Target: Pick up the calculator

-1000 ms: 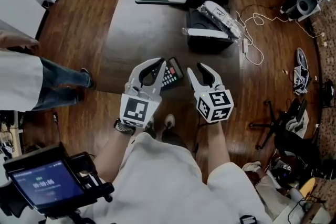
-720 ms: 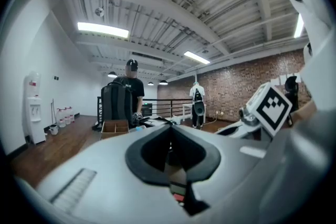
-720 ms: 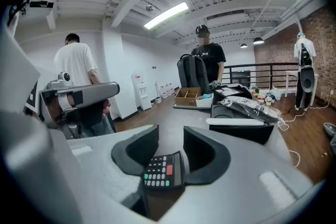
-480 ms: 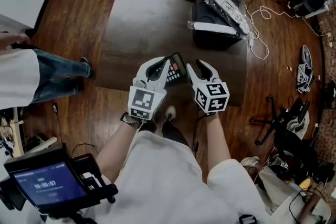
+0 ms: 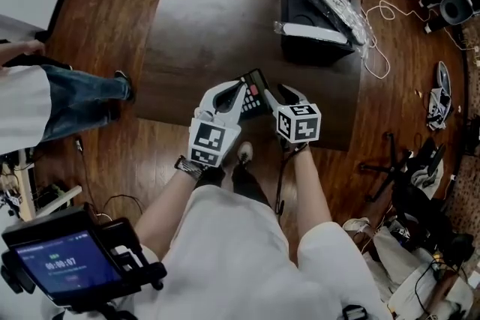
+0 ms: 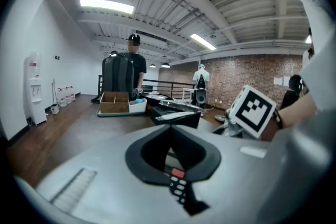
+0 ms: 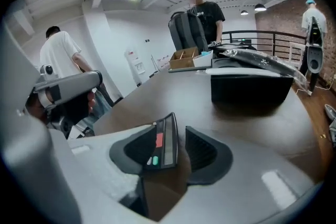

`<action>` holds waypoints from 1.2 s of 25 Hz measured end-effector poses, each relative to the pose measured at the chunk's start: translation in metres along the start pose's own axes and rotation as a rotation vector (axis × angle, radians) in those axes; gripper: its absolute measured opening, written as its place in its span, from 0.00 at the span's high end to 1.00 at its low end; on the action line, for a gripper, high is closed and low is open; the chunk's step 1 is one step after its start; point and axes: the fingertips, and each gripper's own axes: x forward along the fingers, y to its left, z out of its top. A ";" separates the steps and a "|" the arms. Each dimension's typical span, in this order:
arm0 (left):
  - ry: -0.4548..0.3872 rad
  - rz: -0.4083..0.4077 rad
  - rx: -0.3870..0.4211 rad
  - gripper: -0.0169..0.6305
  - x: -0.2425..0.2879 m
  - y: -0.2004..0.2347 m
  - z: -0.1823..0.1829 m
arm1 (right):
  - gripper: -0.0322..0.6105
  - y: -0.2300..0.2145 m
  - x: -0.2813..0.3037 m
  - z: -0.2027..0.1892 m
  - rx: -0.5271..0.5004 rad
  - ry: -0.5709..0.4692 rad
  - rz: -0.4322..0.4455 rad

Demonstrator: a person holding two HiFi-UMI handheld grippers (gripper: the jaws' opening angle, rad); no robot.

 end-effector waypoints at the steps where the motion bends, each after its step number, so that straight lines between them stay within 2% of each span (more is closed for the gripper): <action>1: 0.006 -0.003 -0.004 0.96 0.001 0.000 -0.003 | 0.68 -0.002 0.005 -0.005 0.003 0.033 0.003; 4: 0.024 -0.008 -0.012 0.96 0.002 0.000 -0.011 | 0.62 -0.002 0.018 -0.020 0.014 0.127 0.027; 6: 0.034 -0.007 -0.018 0.96 0.002 0.000 -0.015 | 0.61 -0.005 0.022 -0.027 0.031 0.163 0.035; 16: 0.058 0.004 -0.035 0.96 0.006 0.005 -0.029 | 0.62 -0.005 0.041 -0.043 0.090 0.214 0.099; 18: 0.063 0.008 -0.037 0.96 0.005 0.005 -0.030 | 0.74 -0.005 0.041 -0.043 0.104 0.206 0.102; 20: 0.066 0.008 -0.036 0.96 0.005 0.005 -0.031 | 0.79 -0.004 0.041 -0.042 0.111 0.203 0.108; 26: 0.068 -0.007 -0.034 0.97 0.006 -0.001 -0.030 | 0.79 0.000 0.040 -0.042 0.135 0.216 0.135; 30: 0.070 -0.011 -0.031 0.97 0.005 -0.002 -0.031 | 0.81 0.001 0.039 -0.042 0.192 0.205 0.157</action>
